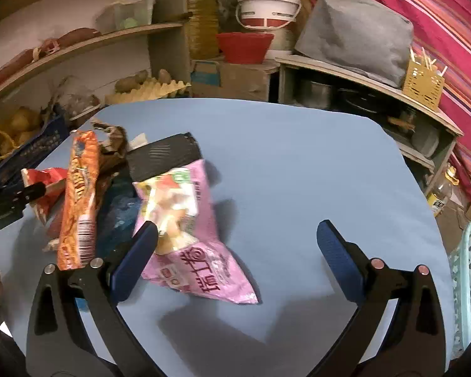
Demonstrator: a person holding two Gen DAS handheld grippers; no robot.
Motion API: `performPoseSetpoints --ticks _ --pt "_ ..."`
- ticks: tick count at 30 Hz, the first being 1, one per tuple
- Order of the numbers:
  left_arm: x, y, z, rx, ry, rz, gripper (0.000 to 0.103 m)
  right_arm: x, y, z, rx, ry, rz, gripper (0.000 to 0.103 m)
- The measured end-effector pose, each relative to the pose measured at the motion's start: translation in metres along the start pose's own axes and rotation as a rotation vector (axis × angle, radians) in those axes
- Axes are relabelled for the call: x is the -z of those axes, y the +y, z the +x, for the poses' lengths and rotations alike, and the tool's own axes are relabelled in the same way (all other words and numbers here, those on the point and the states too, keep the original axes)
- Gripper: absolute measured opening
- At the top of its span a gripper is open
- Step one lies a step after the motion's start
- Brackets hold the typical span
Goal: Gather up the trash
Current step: 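Grasp the red-white wrapper with the left gripper while the right grasps the pink snack bag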
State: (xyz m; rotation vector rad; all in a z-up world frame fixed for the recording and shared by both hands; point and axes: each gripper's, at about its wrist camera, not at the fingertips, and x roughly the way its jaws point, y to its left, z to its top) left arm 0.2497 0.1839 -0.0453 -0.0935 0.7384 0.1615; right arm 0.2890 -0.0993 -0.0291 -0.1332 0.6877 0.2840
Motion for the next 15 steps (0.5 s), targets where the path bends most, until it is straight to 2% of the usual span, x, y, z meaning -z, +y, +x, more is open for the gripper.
performPoseSetpoints --ticks 1,4,5,8,10,12,13,15 --pt "0.000 0.001 0.001 0.005 0.005 -0.004 0.032 0.000 0.002 -0.001 -0.004 0.000 -0.006 0.099" --pt "-0.002 0.002 0.003 0.009 0.004 -0.007 0.026 0.002 0.010 0.000 -0.014 0.016 -0.031 0.098" --pt "-0.002 0.002 0.004 0.009 0.006 -0.005 0.021 0.003 0.013 0.002 -0.007 0.026 -0.045 0.098" --pt "-0.001 0.001 0.005 0.004 0.013 -0.009 0.020 0.006 0.017 0.008 0.020 0.038 -0.074 0.097" --pt "-0.002 0.001 0.005 -0.007 0.007 -0.009 0.020 0.005 0.014 0.012 0.023 0.040 -0.067 0.085" --pt "-0.003 0.002 0.003 -0.013 -0.002 -0.010 0.019 0.005 0.010 0.015 0.004 0.059 -0.047 0.066" --pt "-0.003 0.004 0.001 -0.011 -0.006 -0.014 0.019 0.004 0.007 0.017 -0.005 0.067 -0.038 0.062" --pt "-0.004 0.006 0.000 -0.012 -0.010 -0.021 0.019 0.005 0.005 0.019 -0.015 0.076 -0.033 0.042"
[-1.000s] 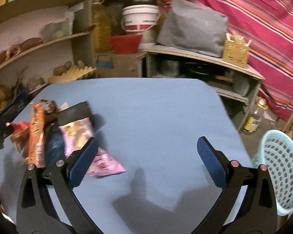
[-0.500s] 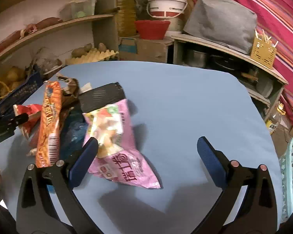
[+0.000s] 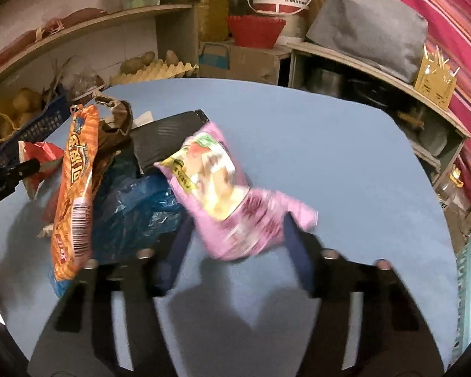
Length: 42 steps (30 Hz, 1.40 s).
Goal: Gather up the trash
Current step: 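Grasp the red-white wrapper with the left gripper while the right grasps the pink snack bag, then lift both held items and carry them over the blue basket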
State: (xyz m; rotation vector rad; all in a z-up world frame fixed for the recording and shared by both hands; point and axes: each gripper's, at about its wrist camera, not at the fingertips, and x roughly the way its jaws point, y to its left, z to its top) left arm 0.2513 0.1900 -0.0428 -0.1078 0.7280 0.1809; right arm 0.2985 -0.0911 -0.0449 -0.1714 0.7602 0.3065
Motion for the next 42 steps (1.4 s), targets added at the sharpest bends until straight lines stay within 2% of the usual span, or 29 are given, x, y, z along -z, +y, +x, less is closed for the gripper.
performPoseSetpoints --ticks 5,7,10,11,13,14,15,23,25,26,27,28,29,30,36,42 --pt "-0.001 0.004 -0.002 -0.006 -0.003 -0.012 0.019 0.000 -0.004 0.001 -0.023 -0.006 0.010 0.008" --pt "-0.001 0.007 -0.005 -0.004 -0.008 -0.024 0.019 0.000 -0.006 0.000 -0.027 -0.011 0.024 0.004" --pt "-0.001 0.009 -0.007 -0.003 -0.011 -0.036 0.019 -0.001 -0.009 -0.006 -0.037 -0.019 0.034 0.004" --pt "-0.001 0.010 -0.008 -0.003 -0.014 -0.037 0.019 -0.001 -0.009 -0.008 -0.037 -0.014 0.031 0.006" --pt "-0.001 0.011 -0.008 -0.006 -0.016 -0.040 0.019 -0.001 -0.009 -0.007 -0.019 -0.003 0.019 0.039" --pt "-0.001 0.012 -0.008 -0.005 -0.016 -0.042 0.018 0.000 -0.008 -0.007 0.003 -0.011 0.012 0.070" --pt "-0.001 0.012 -0.008 -0.004 -0.015 -0.045 0.018 0.001 -0.008 -0.007 0.013 -0.018 0.010 0.077" --pt "-0.002 0.014 -0.006 -0.005 -0.008 -0.055 0.018 -0.018 -0.008 0.009 0.097 -0.052 -0.035 0.076" --pt "-0.003 0.016 -0.004 -0.010 -0.005 -0.057 0.018 -0.023 -0.009 0.020 0.115 -0.047 -0.053 0.068" --pt "-0.004 0.017 -0.003 -0.013 -0.003 -0.062 0.018 -0.023 -0.011 0.025 0.115 -0.035 -0.054 0.056" --pt "-0.005 0.018 -0.002 -0.014 0.000 -0.066 0.018 -0.024 -0.014 0.035 0.093 0.008 -0.046 0.034" --pt "-0.005 0.019 -0.002 -0.015 0.000 -0.071 0.018 -0.026 -0.015 0.038 0.070 0.019 -0.033 0.021" --pt "-0.005 0.019 -0.002 -0.017 0.000 -0.074 0.018 -0.027 -0.018 0.037 0.058 0.007 -0.016 0.010" --pt "-0.005 0.019 -0.003 -0.017 -0.001 -0.075 0.018 -0.029 -0.020 0.033 0.051 -0.017 0.002 0.004" --pt "-0.008 0.018 -0.012 -0.029 -0.026 -0.063 0.018 -0.032 -0.023 0.018 0.056 -0.068 0.003 0.002" --pt "-0.017 0.018 -0.036 -0.025 -0.081 -0.085 0.017 -0.031 -0.033 -0.018 0.068 -0.129 0.000 0.002"
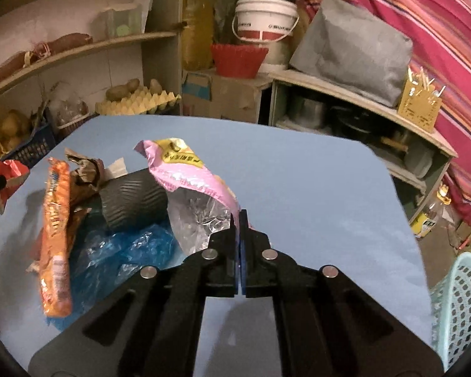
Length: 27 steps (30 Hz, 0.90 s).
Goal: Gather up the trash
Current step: 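Lift both held items and carry them over the blue basket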
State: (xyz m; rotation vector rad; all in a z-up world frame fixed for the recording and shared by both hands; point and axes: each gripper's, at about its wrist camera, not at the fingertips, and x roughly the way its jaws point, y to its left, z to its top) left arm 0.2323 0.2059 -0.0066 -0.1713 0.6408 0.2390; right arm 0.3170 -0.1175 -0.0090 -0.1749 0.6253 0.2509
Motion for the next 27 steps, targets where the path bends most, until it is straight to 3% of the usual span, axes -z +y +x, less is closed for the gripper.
performPoseSetpoints --ticks 13,27 --pt "-0.012 -0.058 -0.050 0.049 -0.107 0.064 0.017 0.017 -0.053 -0.061 0.071 -0.042 0.057 0.002" --pt "-0.009 -0.170 -0.066 0.209 -0.130 0.161 0.018 0.052 -0.148 -0.122 0.202 -0.058 0.133 0.002"
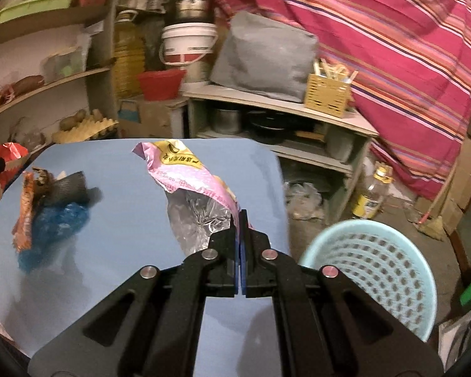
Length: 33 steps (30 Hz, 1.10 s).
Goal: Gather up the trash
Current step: 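Lift both held items and carry them over the blue basket, then open the left and right grippers to drop both items into the basket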
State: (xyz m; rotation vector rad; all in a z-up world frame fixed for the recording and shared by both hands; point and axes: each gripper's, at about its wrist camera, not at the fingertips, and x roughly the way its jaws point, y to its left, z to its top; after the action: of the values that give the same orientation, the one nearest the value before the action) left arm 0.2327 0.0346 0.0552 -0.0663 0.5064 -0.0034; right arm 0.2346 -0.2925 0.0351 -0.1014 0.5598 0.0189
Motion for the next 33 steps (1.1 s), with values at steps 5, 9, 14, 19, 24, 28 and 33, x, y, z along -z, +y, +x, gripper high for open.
performPoseSetpoints --ticks 5,9,14,19,24,28,33 --pt "-0.004 -0.044 0.001 0.061 -0.006 0.032 0.018 0.008 -0.043 -0.011 0.053 0.000 0.043 0.002" --pt "-0.004 -0.084 0.003 0.114 -0.006 0.076 0.018 0.016 -0.078 -0.020 0.089 -0.002 0.088 0.002" --pt "0.000 -0.140 0.011 0.199 0.008 0.101 0.018 0.027 -0.123 -0.029 0.145 0.001 0.153 0.002" --pt "0.003 -0.204 0.018 0.304 0.019 0.138 0.018 0.041 -0.162 -0.038 0.184 0.008 0.222 0.002" --pt "0.011 -0.264 0.017 0.387 0.026 0.193 0.018 0.053 -0.189 -0.040 0.206 0.019 0.272 0.002" --pt "0.015 -0.311 0.019 0.457 0.032 0.242 0.018 0.069 -0.213 -0.034 0.224 0.049 0.319 0.002" --pt "0.027 -0.349 0.024 0.497 0.046 0.288 0.018 0.074 -0.226 -0.033 0.229 0.053 0.358 0.002"
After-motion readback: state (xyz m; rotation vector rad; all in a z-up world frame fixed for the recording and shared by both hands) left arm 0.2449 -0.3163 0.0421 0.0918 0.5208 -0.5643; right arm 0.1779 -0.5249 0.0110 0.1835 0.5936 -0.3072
